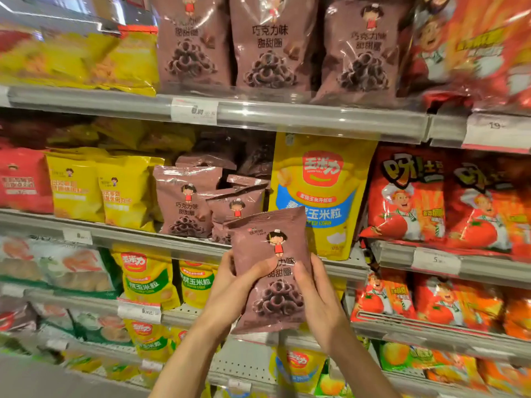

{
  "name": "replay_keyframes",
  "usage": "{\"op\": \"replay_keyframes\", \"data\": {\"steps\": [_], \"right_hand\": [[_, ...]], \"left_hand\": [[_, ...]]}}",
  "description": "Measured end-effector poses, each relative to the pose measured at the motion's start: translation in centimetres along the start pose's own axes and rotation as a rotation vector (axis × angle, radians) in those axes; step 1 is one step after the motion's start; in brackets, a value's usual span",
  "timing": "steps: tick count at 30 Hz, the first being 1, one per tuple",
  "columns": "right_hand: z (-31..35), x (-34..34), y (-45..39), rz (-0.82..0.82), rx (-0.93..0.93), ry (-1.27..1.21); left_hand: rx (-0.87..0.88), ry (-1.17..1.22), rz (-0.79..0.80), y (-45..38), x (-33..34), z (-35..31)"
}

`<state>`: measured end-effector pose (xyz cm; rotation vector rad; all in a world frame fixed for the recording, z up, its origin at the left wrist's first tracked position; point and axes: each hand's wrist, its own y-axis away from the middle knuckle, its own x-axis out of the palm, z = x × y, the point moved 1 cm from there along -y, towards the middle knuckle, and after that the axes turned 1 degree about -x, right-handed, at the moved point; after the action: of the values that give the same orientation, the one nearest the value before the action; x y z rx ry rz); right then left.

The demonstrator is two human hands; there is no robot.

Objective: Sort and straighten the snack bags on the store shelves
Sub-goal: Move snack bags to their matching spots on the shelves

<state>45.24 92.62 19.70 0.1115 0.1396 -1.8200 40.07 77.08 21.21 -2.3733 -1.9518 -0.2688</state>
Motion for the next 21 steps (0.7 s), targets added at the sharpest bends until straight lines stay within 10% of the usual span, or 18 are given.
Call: {"op": "replay_keyframes", "data": {"steps": [11,21], "right_hand": [[6.3,-6.7,-7.3,-0.532,-0.327,0.226],[8.2,-8.0,-13.8,-0.526,-0.179,0.245]], "left_hand": [[0.170,0.014,-0.095,-2.3,-1.0,-2.5],[0.254,-0.075,-0.111,-3.8,-3.2,-4.1]]}}
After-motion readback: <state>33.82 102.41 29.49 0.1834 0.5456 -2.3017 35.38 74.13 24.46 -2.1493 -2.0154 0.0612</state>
